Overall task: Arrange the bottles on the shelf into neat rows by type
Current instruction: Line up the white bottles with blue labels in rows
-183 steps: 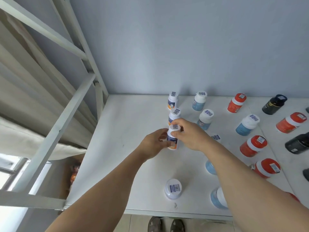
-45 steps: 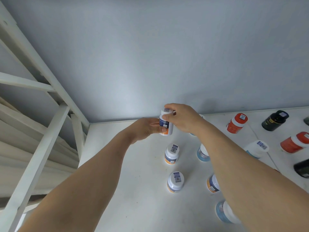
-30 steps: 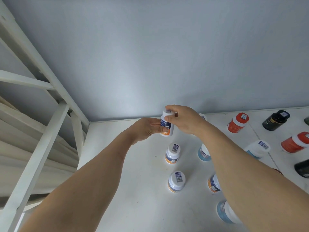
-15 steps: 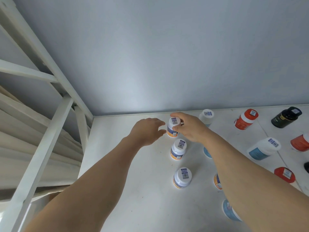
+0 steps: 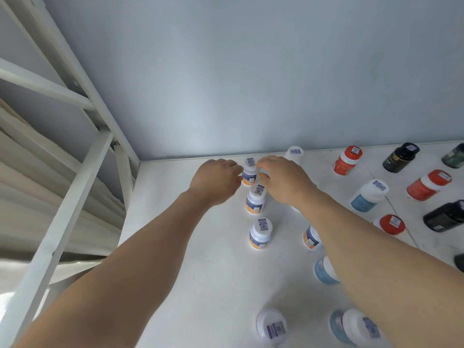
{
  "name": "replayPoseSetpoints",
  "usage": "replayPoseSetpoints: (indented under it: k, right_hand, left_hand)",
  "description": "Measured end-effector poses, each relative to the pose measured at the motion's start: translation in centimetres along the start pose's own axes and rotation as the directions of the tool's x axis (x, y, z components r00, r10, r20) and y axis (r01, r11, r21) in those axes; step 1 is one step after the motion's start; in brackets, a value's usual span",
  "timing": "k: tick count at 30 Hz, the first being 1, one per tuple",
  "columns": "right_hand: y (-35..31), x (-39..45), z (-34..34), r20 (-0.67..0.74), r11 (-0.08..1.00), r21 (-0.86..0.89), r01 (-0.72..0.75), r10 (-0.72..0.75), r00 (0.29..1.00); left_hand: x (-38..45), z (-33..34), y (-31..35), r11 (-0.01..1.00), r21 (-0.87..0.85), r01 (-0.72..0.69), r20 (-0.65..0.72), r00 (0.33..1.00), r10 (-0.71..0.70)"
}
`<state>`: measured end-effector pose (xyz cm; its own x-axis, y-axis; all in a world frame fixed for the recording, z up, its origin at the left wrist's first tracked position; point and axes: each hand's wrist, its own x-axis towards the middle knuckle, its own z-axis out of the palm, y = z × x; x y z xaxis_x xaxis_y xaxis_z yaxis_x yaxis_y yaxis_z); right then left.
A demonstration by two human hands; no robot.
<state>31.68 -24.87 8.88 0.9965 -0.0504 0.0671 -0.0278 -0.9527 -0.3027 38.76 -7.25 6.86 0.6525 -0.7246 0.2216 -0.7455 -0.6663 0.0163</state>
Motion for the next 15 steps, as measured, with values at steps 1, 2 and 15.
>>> replayPoseSetpoints:
  k: [1,2,15]
  right_hand:
    - [0.0,-0.8,-0.3,0.004,0.999,-0.029,0.020,-0.020,1.000]
    - [0.0,-1.6,-0.6,0.005,0.998,-0.055,0.038,-0.037,0.999]
    - [2.2,-16.6,-6.9,-0.124,0.987,-0.070,0.145,-0.153,0.980]
  left_hand:
    - [-0.3,-0.5,0.7,1.000,0.008,-0.005,-0.022,1.000,0.006]
    - [-0.7,-0.9,1.4,1.000,0.017,-0.010,-0.043,0.999,0.011]
    - [-8.4,-8.3,16.5,0.993,0.113,0.028,-0.332,0.943,0.011]
